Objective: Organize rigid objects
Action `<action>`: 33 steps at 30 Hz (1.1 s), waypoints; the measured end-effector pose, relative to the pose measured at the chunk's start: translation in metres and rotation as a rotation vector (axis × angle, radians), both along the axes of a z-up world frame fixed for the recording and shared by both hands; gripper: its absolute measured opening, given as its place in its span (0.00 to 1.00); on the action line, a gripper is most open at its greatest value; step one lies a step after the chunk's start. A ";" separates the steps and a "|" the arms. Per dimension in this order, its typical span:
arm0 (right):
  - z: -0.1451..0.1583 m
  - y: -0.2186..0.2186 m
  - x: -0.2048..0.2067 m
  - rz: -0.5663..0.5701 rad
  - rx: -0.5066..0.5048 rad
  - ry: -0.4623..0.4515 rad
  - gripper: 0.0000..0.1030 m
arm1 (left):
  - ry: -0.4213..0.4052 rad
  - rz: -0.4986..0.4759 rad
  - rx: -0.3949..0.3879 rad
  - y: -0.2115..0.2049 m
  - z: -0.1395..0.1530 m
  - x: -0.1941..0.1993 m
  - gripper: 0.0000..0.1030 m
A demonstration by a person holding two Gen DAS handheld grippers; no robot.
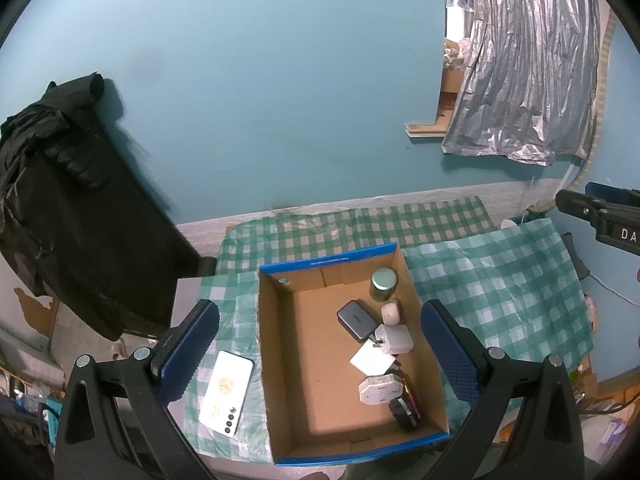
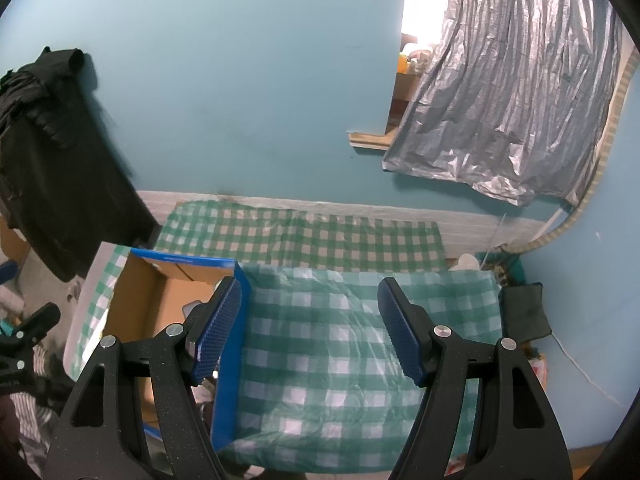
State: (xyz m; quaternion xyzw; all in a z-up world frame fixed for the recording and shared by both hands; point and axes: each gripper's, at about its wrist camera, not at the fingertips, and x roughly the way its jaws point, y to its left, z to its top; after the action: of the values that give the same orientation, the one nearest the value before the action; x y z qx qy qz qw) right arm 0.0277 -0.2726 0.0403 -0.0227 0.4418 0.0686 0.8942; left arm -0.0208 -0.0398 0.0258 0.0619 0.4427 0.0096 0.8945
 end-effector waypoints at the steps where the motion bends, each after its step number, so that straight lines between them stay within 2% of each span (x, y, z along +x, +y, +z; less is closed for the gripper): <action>1: 0.000 -0.001 -0.001 -0.004 0.001 -0.001 0.68 | -0.001 0.002 -0.001 0.000 0.000 0.000 0.99; 16: -0.004 -0.001 -0.004 -0.009 0.011 0.010 0.68 | 0.001 0.002 0.024 -0.005 -0.001 -0.002 0.99; 33: -0.010 0.001 -0.007 -0.005 0.011 0.014 0.68 | 0.011 -0.002 0.013 -0.005 -0.004 -0.006 0.99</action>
State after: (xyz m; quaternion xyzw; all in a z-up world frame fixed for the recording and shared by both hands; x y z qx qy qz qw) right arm 0.0208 -0.2717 0.0307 -0.0160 0.4478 0.0691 0.8913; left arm -0.0265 -0.0448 0.0220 0.0683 0.4474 0.0114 0.8916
